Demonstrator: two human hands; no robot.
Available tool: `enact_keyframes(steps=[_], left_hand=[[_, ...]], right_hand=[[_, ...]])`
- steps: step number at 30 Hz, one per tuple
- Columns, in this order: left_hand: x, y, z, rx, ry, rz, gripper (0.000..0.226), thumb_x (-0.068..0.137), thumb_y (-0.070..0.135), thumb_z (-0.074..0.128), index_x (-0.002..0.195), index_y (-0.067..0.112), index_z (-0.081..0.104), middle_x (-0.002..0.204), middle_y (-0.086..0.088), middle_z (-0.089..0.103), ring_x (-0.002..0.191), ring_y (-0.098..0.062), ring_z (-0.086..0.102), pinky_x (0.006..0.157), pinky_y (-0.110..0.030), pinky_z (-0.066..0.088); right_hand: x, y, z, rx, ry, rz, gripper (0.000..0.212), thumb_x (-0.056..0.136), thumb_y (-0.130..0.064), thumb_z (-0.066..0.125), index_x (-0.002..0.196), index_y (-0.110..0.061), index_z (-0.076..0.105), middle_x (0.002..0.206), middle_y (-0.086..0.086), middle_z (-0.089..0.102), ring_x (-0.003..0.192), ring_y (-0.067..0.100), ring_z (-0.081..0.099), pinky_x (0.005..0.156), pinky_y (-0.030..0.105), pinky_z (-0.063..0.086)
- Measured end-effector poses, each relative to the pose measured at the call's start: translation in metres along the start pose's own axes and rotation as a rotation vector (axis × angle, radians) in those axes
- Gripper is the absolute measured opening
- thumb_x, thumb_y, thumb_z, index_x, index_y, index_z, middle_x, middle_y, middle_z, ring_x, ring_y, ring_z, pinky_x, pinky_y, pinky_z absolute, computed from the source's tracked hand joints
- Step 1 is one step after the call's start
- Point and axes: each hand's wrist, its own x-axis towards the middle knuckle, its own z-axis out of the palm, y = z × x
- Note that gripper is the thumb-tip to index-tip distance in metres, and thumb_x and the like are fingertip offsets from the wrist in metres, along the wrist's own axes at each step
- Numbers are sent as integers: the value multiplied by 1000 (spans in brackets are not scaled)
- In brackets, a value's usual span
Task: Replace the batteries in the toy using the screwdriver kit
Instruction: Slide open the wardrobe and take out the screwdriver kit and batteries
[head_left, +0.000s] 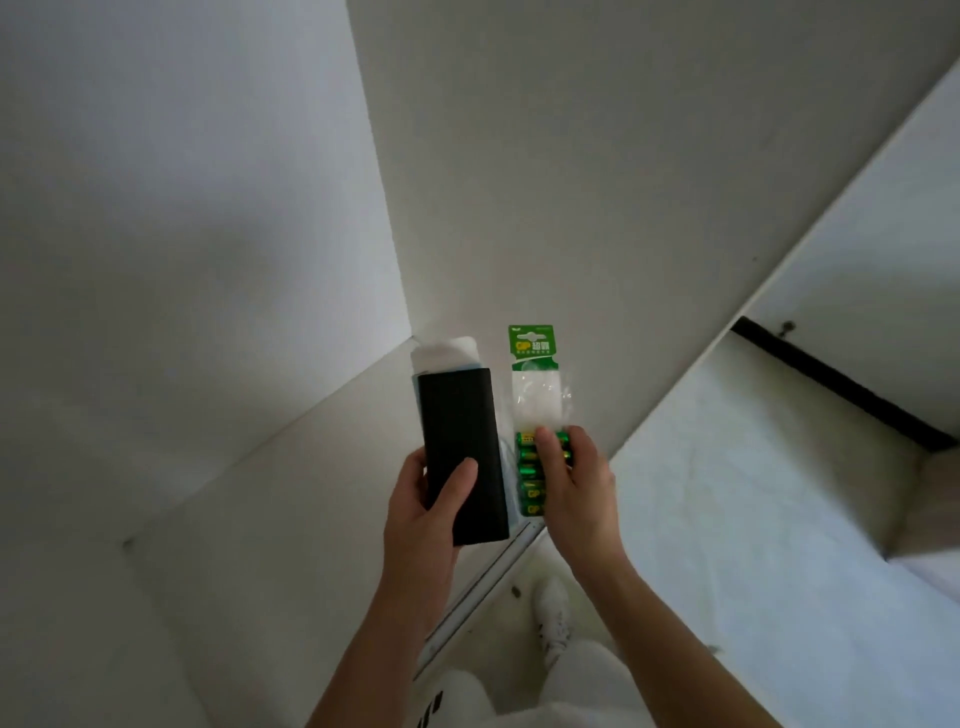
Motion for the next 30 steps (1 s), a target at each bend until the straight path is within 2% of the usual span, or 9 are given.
enact_keyframes(steps=[2, 5, 8, 11, 15, 17, 23, 26, 30], left_hand=[[-8, -9, 11, 62, -76, -28, 51, 74, 31, 72, 122, 17, 62, 111, -6, 72, 101, -25, 72, 80, -41, 58], [-21, -22, 31, 133, -177, -88, 47, 75, 33, 73, 119, 19, 63, 109, -6, 73, 99, -24, 72, 80, -44, 59], [-30, -35, 57, 185, -281, -128, 48, 77, 34, 78, 118, 17, 62, 107, -8, 73, 97, -24, 73, 77, -42, 58], [-41, -53, 90, 216, -384, -180, 49, 74, 32, 73, 118, 15, 62, 105, -9, 74, 96, -26, 73, 76, -42, 59], [-50, -75, 141, 290, -523, -224, 50, 74, 32, 73, 120, 17, 61, 109, -10, 73, 102, -29, 72, 86, -50, 59], [-49, -85, 170, 298, -573, -253, 49, 75, 30, 73, 120, 16, 62, 110, -10, 73, 103, -29, 71, 85, -48, 58], [-46, -109, 262, 356, -706, -285, 46, 75, 30, 72, 119, 18, 62, 108, -7, 73, 100, -25, 72, 79, -41, 59], [-41, -120, 307, 373, -742, -287, 45, 75, 31, 72, 118, 19, 62, 106, -4, 74, 94, -20, 73, 78, -41, 61], [-41, -136, 359, 402, -796, -293, 41, 77, 30, 71, 115, 20, 63, 103, -3, 74, 90, -17, 73, 72, -37, 61]], right_hand=[[-17, 5, -22, 25, 48, 22, 27, 101, -35, 51, 89, -11, 57, 72, 0, 63, 62, 5, 63, 50, 20, 49], [-40, 14, -54, 98, 136, 69, 24, 102, -27, 51, 85, -9, 55, 69, -2, 59, 55, -3, 59, 47, 14, 44], [-54, 27, -87, 135, 264, 133, 26, 102, -28, 51, 82, -11, 52, 68, -1, 58, 52, -2, 55, 47, 14, 43], [-61, 44, -123, 119, 395, 170, 28, 101, -32, 51, 83, -11, 54, 70, 2, 60, 54, 0, 54, 48, 16, 43], [-62, 61, -169, 128, 545, 204, 29, 101, -33, 51, 78, -15, 51, 67, -1, 58, 53, -1, 53, 49, 14, 42], [-58, 69, -196, 123, 623, 231, 31, 102, -33, 50, 76, -16, 50, 66, -3, 56, 53, -1, 52, 49, 12, 41], [-39, 101, -280, 146, 815, 298, 38, 101, -39, 49, 84, -6, 53, 73, 6, 61, 63, 16, 55, 52, 23, 45], [-25, 110, -321, 170, 880, 315, 36, 101, -37, 50, 80, -8, 51, 70, 2, 57, 60, 14, 53, 47, 16, 42], [-12, 120, -363, 200, 939, 333, 33, 101, -37, 50, 77, -14, 50, 70, -2, 57, 56, 6, 52, 46, 14, 42]])
